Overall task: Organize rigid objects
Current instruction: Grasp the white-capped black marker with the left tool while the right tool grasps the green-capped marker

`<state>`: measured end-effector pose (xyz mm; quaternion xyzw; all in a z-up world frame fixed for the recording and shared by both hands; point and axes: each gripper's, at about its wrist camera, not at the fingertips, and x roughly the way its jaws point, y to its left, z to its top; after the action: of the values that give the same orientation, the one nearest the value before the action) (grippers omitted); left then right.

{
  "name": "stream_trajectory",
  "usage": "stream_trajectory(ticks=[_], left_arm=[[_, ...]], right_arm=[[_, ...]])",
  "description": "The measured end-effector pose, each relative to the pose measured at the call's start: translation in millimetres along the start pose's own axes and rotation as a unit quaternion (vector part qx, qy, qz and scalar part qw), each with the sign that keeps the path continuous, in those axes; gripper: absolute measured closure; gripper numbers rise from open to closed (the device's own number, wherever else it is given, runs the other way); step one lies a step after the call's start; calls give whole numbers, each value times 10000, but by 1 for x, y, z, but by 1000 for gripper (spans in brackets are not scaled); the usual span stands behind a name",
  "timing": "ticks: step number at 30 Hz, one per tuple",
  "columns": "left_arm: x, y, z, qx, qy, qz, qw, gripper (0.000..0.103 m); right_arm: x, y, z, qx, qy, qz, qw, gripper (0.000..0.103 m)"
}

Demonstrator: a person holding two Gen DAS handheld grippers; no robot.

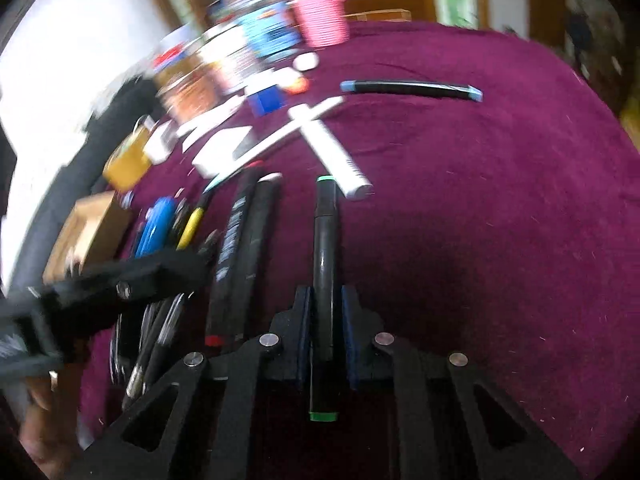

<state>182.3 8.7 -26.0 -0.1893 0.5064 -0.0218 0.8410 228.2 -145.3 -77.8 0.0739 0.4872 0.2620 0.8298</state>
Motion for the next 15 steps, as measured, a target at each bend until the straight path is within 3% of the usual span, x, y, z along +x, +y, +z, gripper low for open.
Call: stream_trajectory(ticks=[2,9,15], left_arm=[[9,-5,5,27,86,-27,10000,56],[27,-9,16,-58,296,40,9995,67],[29,-13,19,-61,355,245,9991,67]], right_arm=[[-1,-12,2,287,55,289,9992,90],[-3,-9,0,235,46,249,9994,90],[-2,-11,1,302,66,310,9990,90]])
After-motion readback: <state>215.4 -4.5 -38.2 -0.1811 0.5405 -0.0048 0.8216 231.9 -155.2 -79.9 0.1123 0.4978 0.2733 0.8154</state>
